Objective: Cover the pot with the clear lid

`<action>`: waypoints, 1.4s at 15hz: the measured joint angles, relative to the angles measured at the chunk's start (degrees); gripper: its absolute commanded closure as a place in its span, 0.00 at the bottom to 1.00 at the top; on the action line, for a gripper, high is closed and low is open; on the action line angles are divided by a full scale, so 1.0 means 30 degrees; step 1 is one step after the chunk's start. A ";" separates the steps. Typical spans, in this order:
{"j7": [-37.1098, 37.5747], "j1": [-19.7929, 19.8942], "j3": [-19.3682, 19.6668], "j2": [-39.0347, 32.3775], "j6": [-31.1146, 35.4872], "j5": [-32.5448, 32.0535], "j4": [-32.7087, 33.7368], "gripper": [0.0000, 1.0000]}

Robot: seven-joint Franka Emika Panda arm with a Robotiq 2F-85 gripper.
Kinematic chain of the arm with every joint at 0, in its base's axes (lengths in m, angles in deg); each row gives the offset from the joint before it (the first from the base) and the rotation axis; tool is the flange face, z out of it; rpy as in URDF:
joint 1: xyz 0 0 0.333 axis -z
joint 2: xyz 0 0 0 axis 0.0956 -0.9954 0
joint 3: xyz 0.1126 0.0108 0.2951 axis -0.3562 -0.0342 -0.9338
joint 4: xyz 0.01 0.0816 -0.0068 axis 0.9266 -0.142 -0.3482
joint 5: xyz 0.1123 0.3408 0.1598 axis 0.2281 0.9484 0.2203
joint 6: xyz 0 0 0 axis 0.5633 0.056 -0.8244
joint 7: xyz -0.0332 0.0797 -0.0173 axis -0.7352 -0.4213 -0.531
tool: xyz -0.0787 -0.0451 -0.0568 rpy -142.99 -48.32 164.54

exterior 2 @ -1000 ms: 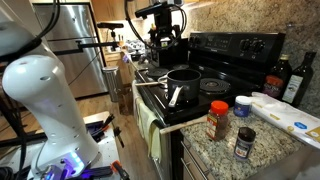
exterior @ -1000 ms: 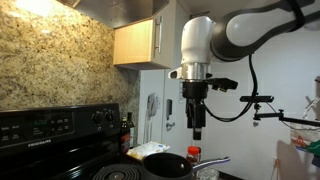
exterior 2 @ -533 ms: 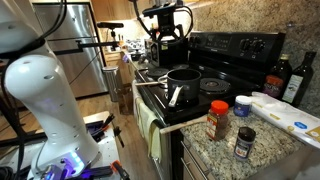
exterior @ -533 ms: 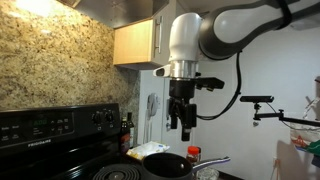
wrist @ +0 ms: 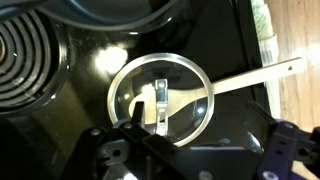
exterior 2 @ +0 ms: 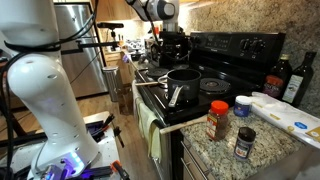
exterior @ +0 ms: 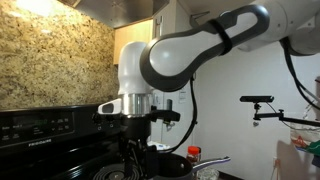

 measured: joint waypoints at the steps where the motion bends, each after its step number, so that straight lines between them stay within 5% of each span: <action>1: -0.0872 0.0053 -0.0180 -0.0683 -0.0003 0.0005 0.0390 0.00; 4: -0.3276 0.0282 -0.0715 -0.2400 -0.0151 0.0019 0.1358 0.00; 11: -0.3328 0.0292 -0.0779 -0.2754 0.0020 -0.0006 0.1489 0.00; 21: -0.3676 0.0740 -0.1606 -0.5606 0.3706 0.0700 0.1521 0.00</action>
